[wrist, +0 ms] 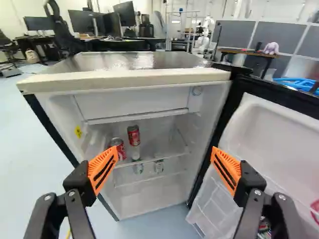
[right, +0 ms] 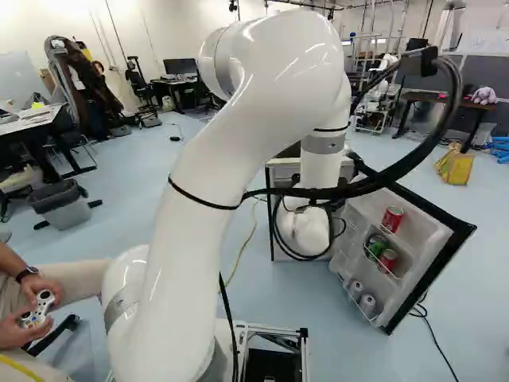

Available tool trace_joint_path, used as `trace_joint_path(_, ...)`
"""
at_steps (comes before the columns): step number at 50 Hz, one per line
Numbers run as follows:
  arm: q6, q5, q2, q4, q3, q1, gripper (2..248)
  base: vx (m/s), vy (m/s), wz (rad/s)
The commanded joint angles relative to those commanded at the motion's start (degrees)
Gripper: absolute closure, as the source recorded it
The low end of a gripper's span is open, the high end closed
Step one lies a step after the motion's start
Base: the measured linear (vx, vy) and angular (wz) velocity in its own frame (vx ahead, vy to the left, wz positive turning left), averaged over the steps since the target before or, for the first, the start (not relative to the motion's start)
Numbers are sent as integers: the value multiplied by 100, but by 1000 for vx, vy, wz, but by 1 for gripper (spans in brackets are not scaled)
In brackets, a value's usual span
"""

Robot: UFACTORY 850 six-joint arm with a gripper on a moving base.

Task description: Grab a drink from the fridge

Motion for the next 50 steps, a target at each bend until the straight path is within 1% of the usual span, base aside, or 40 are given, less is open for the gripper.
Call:
trace_joint_path(11,0,0,-439,-637,-473,15,3,0,0,0)
trace_joint_path(25,0,-4,-937,-1112,-1020,85,3,0,0,0)
trace_joint_path(36,0,-86,-1261,-1299,-1344,159,3,0,0,0)
trace_joint_path(44,0,-210,-1432,-1328,-1465,175,3,0,0,0)
trace_joint_path(50,0,-387,-1545,-1324,-1530,177,3,0,0,0)
